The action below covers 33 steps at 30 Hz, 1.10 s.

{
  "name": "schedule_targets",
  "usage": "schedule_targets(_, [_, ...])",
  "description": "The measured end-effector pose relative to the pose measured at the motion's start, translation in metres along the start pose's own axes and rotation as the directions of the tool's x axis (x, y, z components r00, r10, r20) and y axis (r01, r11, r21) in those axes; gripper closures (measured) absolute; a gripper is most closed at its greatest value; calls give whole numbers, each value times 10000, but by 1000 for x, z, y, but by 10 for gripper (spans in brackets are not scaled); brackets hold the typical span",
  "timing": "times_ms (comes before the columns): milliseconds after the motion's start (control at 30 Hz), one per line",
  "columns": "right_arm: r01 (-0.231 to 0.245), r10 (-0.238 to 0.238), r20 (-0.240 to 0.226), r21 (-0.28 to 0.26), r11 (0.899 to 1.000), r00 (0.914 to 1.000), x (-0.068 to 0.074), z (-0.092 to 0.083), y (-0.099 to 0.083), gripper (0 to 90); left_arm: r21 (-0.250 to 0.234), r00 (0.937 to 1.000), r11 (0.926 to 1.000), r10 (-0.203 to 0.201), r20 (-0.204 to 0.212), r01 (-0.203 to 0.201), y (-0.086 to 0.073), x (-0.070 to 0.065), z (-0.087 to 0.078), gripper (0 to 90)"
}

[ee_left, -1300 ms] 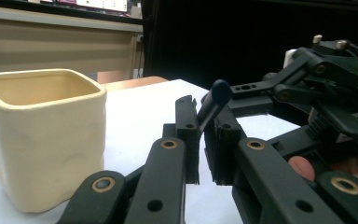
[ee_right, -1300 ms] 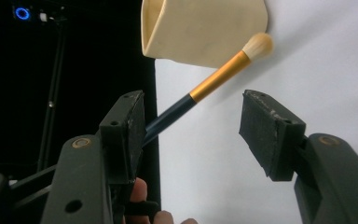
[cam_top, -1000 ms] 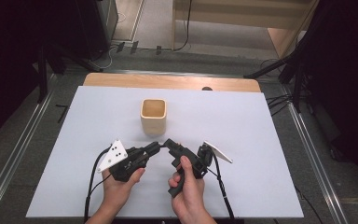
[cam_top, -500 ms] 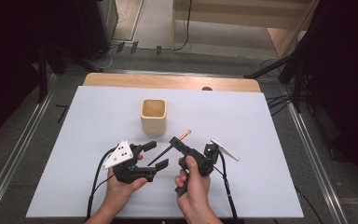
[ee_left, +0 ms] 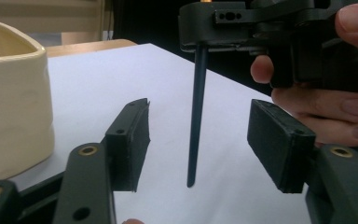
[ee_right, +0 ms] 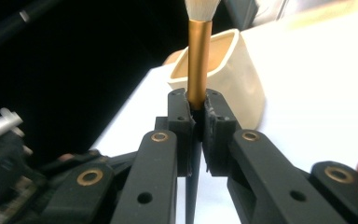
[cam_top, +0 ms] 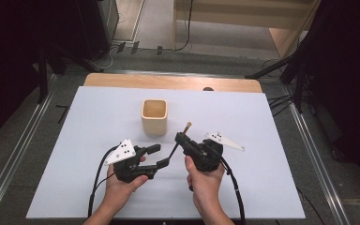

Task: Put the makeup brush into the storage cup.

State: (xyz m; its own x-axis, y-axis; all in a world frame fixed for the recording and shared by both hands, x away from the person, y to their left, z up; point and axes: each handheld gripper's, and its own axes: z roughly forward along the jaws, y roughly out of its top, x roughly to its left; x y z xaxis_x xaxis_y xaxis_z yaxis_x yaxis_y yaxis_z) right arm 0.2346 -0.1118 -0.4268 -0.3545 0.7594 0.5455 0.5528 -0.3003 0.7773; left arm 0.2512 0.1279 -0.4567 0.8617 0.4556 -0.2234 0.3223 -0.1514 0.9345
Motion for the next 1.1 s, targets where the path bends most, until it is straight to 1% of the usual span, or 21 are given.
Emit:
schedule_targets(100, [959, -958, -35, 189, 9952, 9954, 7, 1, 1, 841, 62, 10000, 10000, 0, -30, 0, 1, -1, 1, 444])
schedule_targets(133, [959, -958, -35, 189, 9952, 9954, 7, 1, 1, 841, 55, 10000, 10000, -28, -26, 28, 1, -2, 1, 444])
schedule_targets(167, [1202, -1202, -28, 242, 9924, 9927, 9, 1, 1, 841, 95, 10000, 9999, -31, 29, 31, 1, -2, 1, 456])
schedule_targets(200, [1735, -1731, -176, 314, 9843, 9848, 14, 1, 0, 841, 116, 10000, 9999, -43, 47, 43, 1, -2, 2, 488])
schedule_targets(233, [1735, -1731, -176, 314, 9843, 9848, 14, 1, 0, 841, 125, 9999, 9999, -61, 83, 60, 2, -2, 2, 488])
schedule_targets(267, [1911, -1906, -179, 353, 9809, 9815, 16, 1, 0, 841, 119, 9998, 9999, -107, 166, 105, 2, -2, 2, 502])
schedule_targets(300, [2284, -2278, -201, 417, 9727, 9735, 19, 1, -1, 841, 118, 9998, 9999, -112, 191, 110, 2, -3, 2, 515])
schedule_targets(333, [2720, -2713, -210, 433, 9613, 9623, 24, 2, -2, 841, 101, 9995, 9998, -155, 292, 152, 3, -3, 1, 533])
schedule_targets(367, [2977, -2968, -244, 448, 9536, 9546, 26, 2, -3, 841, 105, 9994, 9998, -158, 302, 154, 3, -3, 1, 547])
schedule_targets(433, [3277, -3261, -387, 490, 9435, 9445, 30, 3, -5, 841, 129, 9994, 9998, -182, 293, 179, 4, -3, 1, 574])
schedule_targets(467, [3277, -3261, -387, 490, 9435, 9445, 30, 3, -5, 841, 129, 9994, 9998, -182, 293, 179, 4, -3, 1, 587])
schedule_targets(500, [3509, -3487, -491, 494, 9351, 9360, 34, 3, -6, 841, 138, 9993, 9997, -224, 286, 220, 4, -3, 1, 603])
schedule_targets(533, [3509, -3487, -491, 494, 9351, 9360, 34, 3, -6, 841, 165, 9992, 9995, -279, 271, 275, 4, -2, 1, 603])
schedule_targets(600, [3694, -3663, -586, 544, 9277, 9287, 36, 4, -7, 841, 169, 9989, 9992, -359, 313, 354, 4, -1, 1, 641])
schedule_targets(800, [3763, -3718, -753, 573, 9247, 9252, 38, 5, -9, 842, 217, 9979, 9988, -452, 475, 442, 5, -1, 1, 692])
schedule_targets(867, [3802, -3749, -833, 592, 9230, 9233, 39, 6, -10, 841, 243, 9978, 9987, -456, 476, 445, 5, -1, 2, 732])
schedule_targets(900, [3841, -3782, -898, 597, 9214, 9213, 39, 6, -11, 841, 265, 9981, 9988, -434, 447, 423, 4, -1, 2, 808])
schedule_targets(1000, [3857, -3796, -916, 612, 9206, 9206, 40, 7, -11, 839, 265, 9979, 9990, -381, 515, 367, 4, -1, 2, 843])
schedule_targets(1033, [3843, -3790, -873, 550, 9216, 9213, 40, 7, -11, 775, 282, 9985, 9992, -312, 459, 299, 4, -1, 2, 844])
schedule_targets(1067, [3843, -3790, -873, 550, 9216, 9213, 40, 7, -11, 775, 314, 9987, 9992, -273, 433, 259, 4, -1, 2, 844])
schedule_targets(1100, [3743, -3701, -786, 470, 9261, 9257, 39, 8, -10, 656, 361, 9986, 9990, -272, 445, 256, 4, 0, 2, 845])
